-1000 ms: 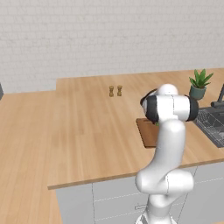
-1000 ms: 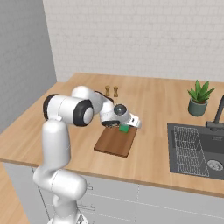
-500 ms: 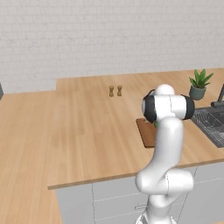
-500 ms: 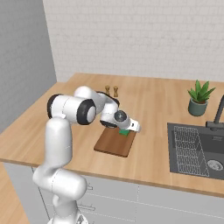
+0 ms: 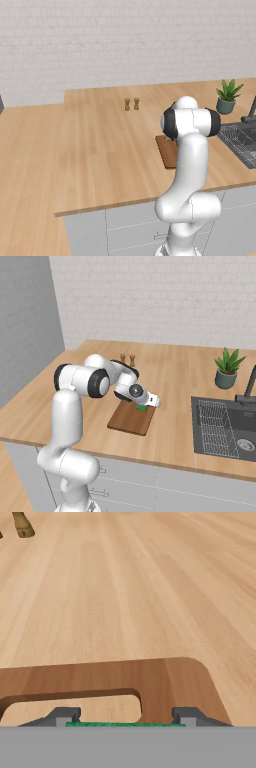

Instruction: Pick up the sponge from the counter and clean the cutting board by briefly scrubbing or pressing down on the cutting board. Once finished, release the sponge.

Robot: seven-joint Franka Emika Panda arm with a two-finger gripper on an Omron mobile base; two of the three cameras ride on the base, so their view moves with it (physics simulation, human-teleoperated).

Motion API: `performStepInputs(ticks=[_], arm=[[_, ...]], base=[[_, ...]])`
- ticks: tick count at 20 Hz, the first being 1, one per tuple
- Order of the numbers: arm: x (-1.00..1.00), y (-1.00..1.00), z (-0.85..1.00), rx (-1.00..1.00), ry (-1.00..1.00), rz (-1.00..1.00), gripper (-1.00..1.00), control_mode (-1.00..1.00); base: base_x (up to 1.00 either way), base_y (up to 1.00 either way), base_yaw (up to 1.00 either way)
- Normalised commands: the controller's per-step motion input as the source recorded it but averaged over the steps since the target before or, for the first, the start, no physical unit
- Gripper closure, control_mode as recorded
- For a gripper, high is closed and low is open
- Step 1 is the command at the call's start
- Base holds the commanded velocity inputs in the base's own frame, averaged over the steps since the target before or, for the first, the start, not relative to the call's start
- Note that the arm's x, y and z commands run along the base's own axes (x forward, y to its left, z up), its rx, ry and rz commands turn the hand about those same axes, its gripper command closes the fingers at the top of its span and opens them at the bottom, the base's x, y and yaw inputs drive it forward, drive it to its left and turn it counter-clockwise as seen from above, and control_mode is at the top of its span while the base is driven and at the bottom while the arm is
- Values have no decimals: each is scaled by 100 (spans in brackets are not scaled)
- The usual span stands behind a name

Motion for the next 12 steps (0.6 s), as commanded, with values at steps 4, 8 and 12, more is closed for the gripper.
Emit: performStepInputs(ticks=[4, 8, 12], arm=[[-12, -2, -23, 0, 0, 1, 100, -100], [-15, -4, -24, 0, 0, 3, 100, -100], [-48, -12, -13, 0, 0, 1, 100, -100]], base=[[0, 0, 0], [0, 0, 0], [0, 0, 0]])
